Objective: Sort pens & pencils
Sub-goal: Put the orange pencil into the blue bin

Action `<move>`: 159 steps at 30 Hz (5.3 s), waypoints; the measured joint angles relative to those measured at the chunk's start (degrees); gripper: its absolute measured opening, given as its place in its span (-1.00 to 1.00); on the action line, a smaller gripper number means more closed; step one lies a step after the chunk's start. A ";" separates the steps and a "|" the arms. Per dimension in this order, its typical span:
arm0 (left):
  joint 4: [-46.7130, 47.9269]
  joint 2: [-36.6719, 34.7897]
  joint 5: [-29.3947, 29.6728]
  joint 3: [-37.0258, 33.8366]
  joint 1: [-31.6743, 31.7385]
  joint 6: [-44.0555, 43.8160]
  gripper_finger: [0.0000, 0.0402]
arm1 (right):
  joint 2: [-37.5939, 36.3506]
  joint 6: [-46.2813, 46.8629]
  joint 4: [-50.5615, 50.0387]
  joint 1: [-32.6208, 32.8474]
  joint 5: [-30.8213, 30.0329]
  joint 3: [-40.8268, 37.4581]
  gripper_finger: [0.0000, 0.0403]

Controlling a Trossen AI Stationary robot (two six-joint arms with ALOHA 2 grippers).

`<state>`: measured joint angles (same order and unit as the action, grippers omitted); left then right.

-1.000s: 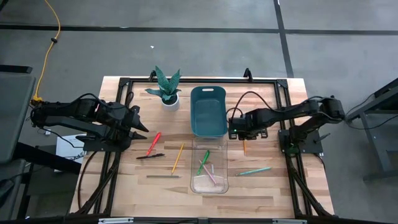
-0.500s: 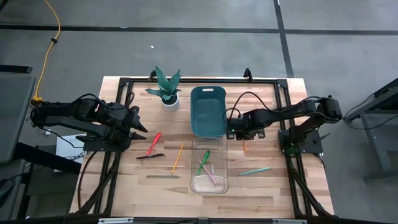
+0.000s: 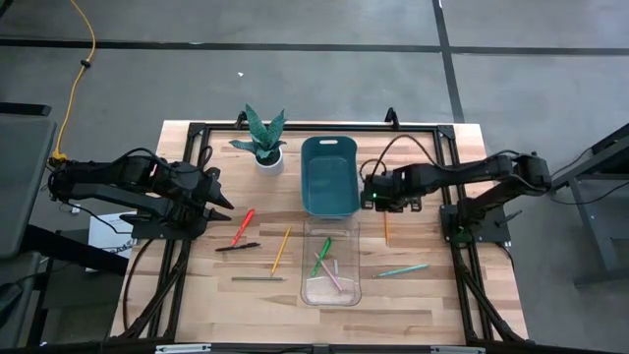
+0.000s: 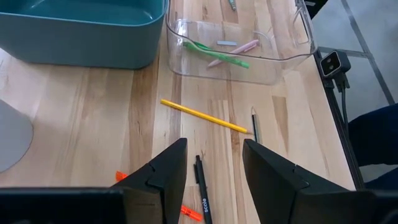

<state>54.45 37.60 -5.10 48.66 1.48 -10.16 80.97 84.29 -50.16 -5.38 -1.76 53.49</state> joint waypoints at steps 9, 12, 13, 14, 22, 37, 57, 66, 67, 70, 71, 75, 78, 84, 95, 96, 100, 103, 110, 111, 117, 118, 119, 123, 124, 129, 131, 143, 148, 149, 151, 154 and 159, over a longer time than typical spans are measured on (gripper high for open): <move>-0.04 0.02 0.00 0.00 -0.01 0.71 -0.28 | -0.07 -3.61 -0.64 -7.83 0.26 0.00 -0.64; -0.04 0.02 0.00 0.00 -0.01 0.71 -0.28 | -0.07 -4.71 -1.02 -10.29 0.26 0.00 -0.64; -0.04 0.02 0.00 0.00 -0.01 0.72 -0.28 | -0.07 -4.85 -1.02 -11.03 0.26 0.00 -0.64; -0.04 0.02 0.00 0.00 0.00 0.77 -0.28 | -0.07 -5.10 -1.02 -11.71 0.32 0.00 -0.64; -0.04 0.02 0.02 0.00 -0.01 2.03 -0.28 | 2.84 -7.70 -1.09 -15.03 2.43 0.00 -0.64; 2.46 0.01 0.01 -0.01 -0.01 2.42 -0.28 | 9.80 -10.01 -0.38 -14.48 6.35 0.00 -0.64; 3.18 0.00 -0.44 0.00 -0.02 2.42 -0.28 | 11.81 -10.84 1.74 -16.05 6.37 0.00 -0.64; 3.19 0.01 -0.46 0.00 -0.02 2.41 -0.28 | 14.70 -12.41 2.08 -16.03 7.88 0.00 -0.64; 3.19 0.02 -0.46 0.00 -0.02 2.39 -0.28 | 14.98 -12.56 2.02 -16.03 7.94 0.00 -0.64; 3.19 0.02 -0.46 0.00 -0.01 2.41 -0.28 | 15.45 -12.76 2.00 -16.03 7.93 0.00 -0.64; 3.18 0.01 -0.46 0.00 -0.01 2.41 -0.28 | 15.56 -12.79 1.84 -16.03 7.94 0.00 -0.64; 3.18 0.02 -0.46 0.00 -0.02 2.40 -0.28 | 15.58 -12.96 1.28 -16.24 7.58 0.00 -0.64; 3.19 0.02 -0.46 0.00 -0.02 2.39 -0.28 | 15.58 -13.71 0.48 -16.77 7.58 -0.01 -0.64; 3.19 0.01 -0.46 0.00 -0.01 2.39 -0.28 | 15.58 -13.83 1.30 -17.16 7.58 0.00 -0.64; 3.19 0.02 -0.46 0.00 0.00 2.39 -0.28 | 16.50 -13.86 1.58 -17.14 7.68 -0.02 -0.64; 3.19 0.02 -0.48 0.00 -0.02 2.39 -0.28 | 16.86 -13.86 1.69 -17.14 7.92 0.00 -0.64; 3.19 0.00 -1.25 0.00 -0.01 2.35 -0.28 | 17.57 -14.29 2.36 -16.87 8.28 0.00 -0.64; 3.18 0.00 -1.75 0.00 -0.02 2.35 -0.28 | 17.59 -14.29 2.46 -16.73 8.04 0.00 -0.64; 3.17 0.01 -1.75 0.00 -0.01 2.35 -0.28 | 17.59 -14.45 2.48 -16.74 8.11 0.00 -0.64; 3.17 0.02 -1.75 0.00 -0.02 2.35 -0.28 | 17.60 -14.57 2.48 -16.75 8.11 0.00 -0.64; 3.17 0.02 -1.75 0.00 -0.02 2.35 -0.28 | 17.61 -14.88 2.43 -16.75 8.13 0.00 -0.64; 3.17 0.02 -1.75 0.00 -0.02 2.35 -0.28 | 17.61 -14.88 2.42 -16.75 8.13 0.00 -0.64; 3.17 0.01 -1.75 0.00 -0.01 2.35 -0.28 | 17.61 -14.88 2.43 -16.75 8.14 0.00 -0.64; 3.17 0.02 -1.75 -0.01 -0.01 2.35 -0.28 | 17.61 -14.88 2.41 -16.76 8.31 0.00 -0.64; 3.17 0.02 -1.75 0.00 -0.02 2.35 -0.28 | 17.61 -14.89 2.41 -16.77 8.35 0.00 -0.64; 3.17 0.01 -1.75 -0.02 -0.01 2.35 -0.28 | 17.63 -14.96 2.41 -16.77 8.54 0.00 -0.64; 3.17 0.01 -1.75 0.00 -0.01 2.35 -0.28 | 17.63 -15.15 2.39 -16.77 8.67 0.00 -0.64; 3.17 0.01 -1.75 0.00 -0.01 2.35 -0.28 | 17.65 -14.93 2.39 -17.09 9.08 0.00 -0.64; 3.17 0.02 -1.75 0.00 0.00 2.35 -0.28 | 17.68 -15.17 2.39 -17.14 9.38 0.00 -0.64; 3.15 0.02 -1.75 0.00 -0.02 2.35 -0.28 | 17.68 -15.17 2.39 -17.14 9.36 0.00 -0.64; 3.15 0.01 -1.75 0.00 -0.01 2.35 -0.28 | 17.68 -15.20 2.39 -17.14 9.35 0.00 -0.64; 3.16 0.01 -1.75 0.00 -0.01 2.35 -0.28 | 17.68 -15.24 2.41 -17.14 9.33 0.00 -0.64; 3.15 0.02 -1.75 0.00 0.00 2.35 -0.28 | 17.68 -15.32 2.46 -17.14 9.33 0.00 -0.70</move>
<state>57.60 37.62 -6.85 48.66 1.48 -7.81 98.65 68.97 -47.70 -22.52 7.57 53.49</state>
